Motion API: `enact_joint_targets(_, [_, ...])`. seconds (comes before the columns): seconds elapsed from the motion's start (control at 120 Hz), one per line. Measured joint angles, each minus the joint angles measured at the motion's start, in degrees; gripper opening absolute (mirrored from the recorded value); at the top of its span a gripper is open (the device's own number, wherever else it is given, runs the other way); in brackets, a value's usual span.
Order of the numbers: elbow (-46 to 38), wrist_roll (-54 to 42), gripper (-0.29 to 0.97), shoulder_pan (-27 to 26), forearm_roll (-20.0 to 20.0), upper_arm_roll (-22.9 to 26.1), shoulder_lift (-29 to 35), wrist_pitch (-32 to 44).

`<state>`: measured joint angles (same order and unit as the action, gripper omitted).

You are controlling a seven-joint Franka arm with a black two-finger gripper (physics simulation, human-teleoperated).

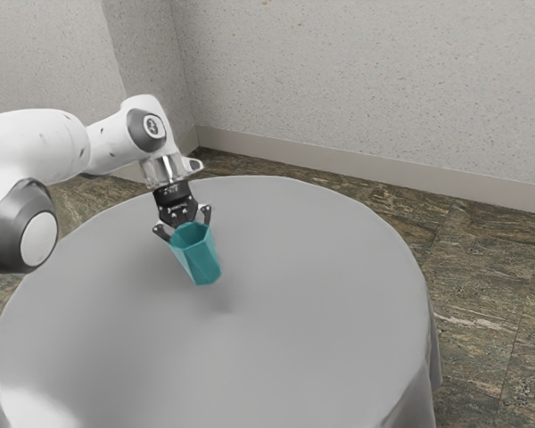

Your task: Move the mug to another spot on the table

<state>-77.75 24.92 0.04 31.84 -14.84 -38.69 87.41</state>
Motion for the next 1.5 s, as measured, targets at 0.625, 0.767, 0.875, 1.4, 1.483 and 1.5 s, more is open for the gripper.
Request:
enact_joint_targets(0.625, [6.3, 2.5, -0.11, -0.1, -4.3, -6.2, -7.8, -0.3])
enact_joint_targets(0.767, [6.8, 2.8, -0.11, -0.1, -3.0, -6.8, -9.6, 0.1])
enact_joint_targets(0.875, [6.8, 3.0, -0.11, -0.1, -2.6, -6.8, -10.3, 0.5])
enact_joint_targets(1.4, [6.4, 3.6, 0.52, -0.2, -1.1, -6.9, -10.5, 2.1])
enact_joint_targets(1.483, [5.4, 3.6, 0.57, -0.2, -0.9, -6.8, -9.1, 2.2])
enact_joint_targets(1.5, [5.1, 3.6, 0.58, -0.3, -0.9, -6.8, -8.7, 2.2])
